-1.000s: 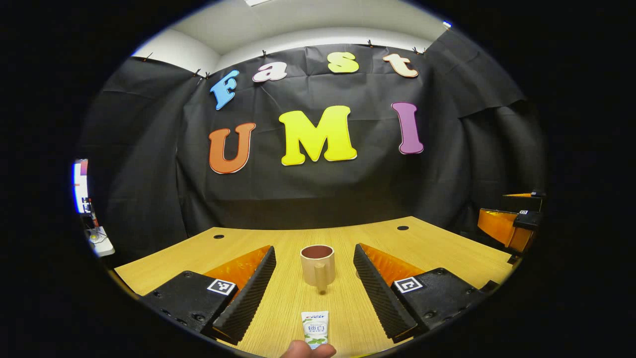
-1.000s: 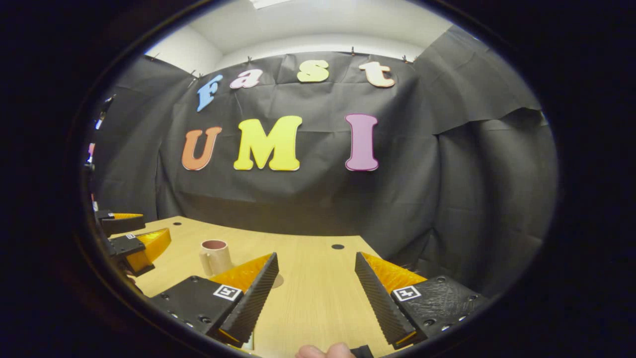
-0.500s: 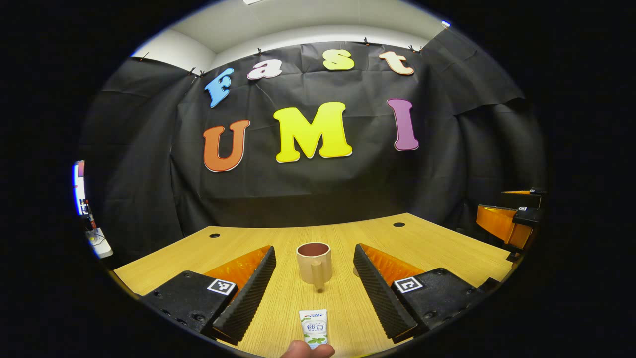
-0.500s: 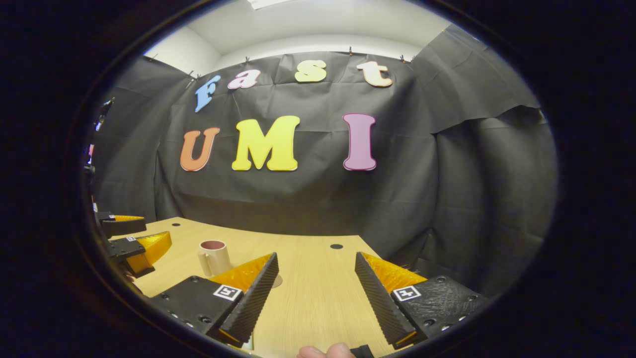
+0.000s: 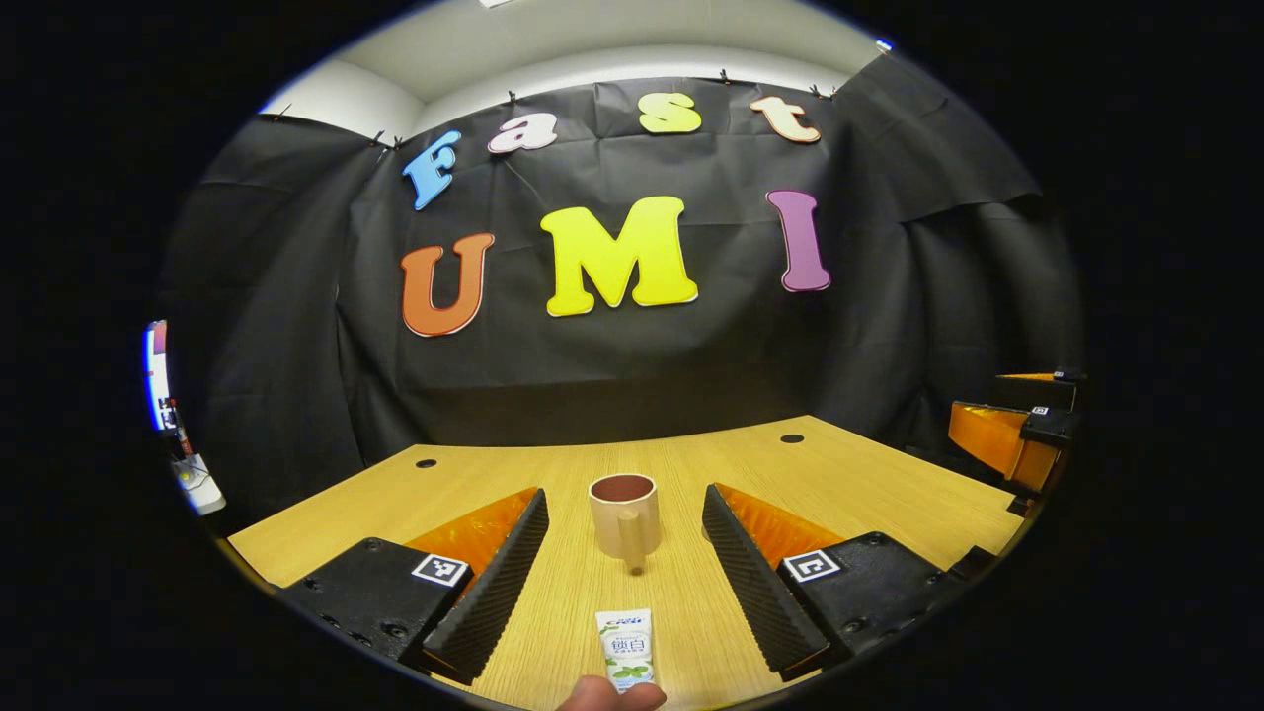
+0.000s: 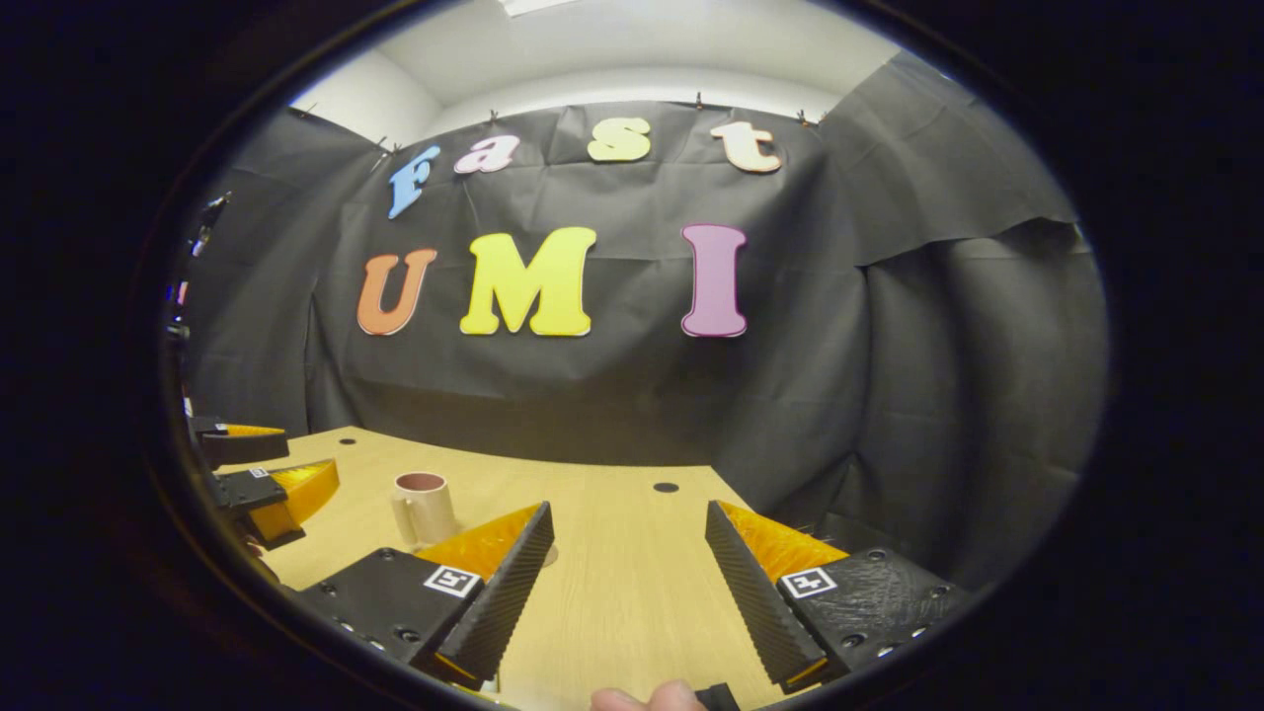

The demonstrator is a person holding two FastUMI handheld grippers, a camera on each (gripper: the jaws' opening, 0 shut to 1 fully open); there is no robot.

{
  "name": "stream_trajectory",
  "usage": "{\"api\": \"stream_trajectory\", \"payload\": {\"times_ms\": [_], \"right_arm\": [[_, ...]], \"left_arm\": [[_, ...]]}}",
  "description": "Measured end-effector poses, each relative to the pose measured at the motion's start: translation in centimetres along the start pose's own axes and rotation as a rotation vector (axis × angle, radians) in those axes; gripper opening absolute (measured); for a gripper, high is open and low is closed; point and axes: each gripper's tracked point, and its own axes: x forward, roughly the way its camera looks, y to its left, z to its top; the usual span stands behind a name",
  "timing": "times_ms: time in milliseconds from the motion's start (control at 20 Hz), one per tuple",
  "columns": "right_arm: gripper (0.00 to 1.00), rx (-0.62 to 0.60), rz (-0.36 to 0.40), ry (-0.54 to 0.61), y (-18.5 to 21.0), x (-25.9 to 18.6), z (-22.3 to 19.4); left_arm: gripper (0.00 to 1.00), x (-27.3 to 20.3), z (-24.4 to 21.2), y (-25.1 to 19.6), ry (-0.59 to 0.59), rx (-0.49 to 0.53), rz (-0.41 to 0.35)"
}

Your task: Put the toothbrush and toothpaste on the desktop into the cup, then pick up the cup and place it on the coaster on the desktop.

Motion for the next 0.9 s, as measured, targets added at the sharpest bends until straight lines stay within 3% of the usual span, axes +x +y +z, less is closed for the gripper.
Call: {"api": "stream_trajectory", "payload": {"times_ms": [300, 550, 900], "right_arm": [[0.94, -0.001, 0.01, 0.031, 0.0, -0.2, -1.7], [0.96, 0.012, 0.017, 0.083, 0.2, 0.2, -3.7], [0.96, 0.019, 0.033, 0.149, 0.4, 0.5, -6.6]], "left_arm": [[1.0, -0.6, -4.1, -0.9, 0.128, 0.003, -0.042], [1.0, -1.9, -9.0, -1.1, 0.305, -0.085, -0.053], [1.0, -2.9, -16.0, -0.7, 0.584, -0.134, -0.047]]}}
